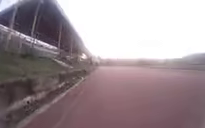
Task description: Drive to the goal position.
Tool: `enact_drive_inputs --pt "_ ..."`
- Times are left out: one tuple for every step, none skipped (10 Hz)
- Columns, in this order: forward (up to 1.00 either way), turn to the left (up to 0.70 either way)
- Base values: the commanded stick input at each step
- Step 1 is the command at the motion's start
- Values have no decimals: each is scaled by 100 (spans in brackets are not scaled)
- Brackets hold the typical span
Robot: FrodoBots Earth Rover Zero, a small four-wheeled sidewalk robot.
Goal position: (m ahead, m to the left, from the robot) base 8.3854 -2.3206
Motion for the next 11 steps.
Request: enact_drive_inputs --pt "70 0" --pt "70 0" --pt "70 -12" --pt "70 -33" --pt "70 -11" --pt "70 0" --pt "70 0" --pt "70 0" --pt "70 0" --pt "70 0" --pt "70 0"
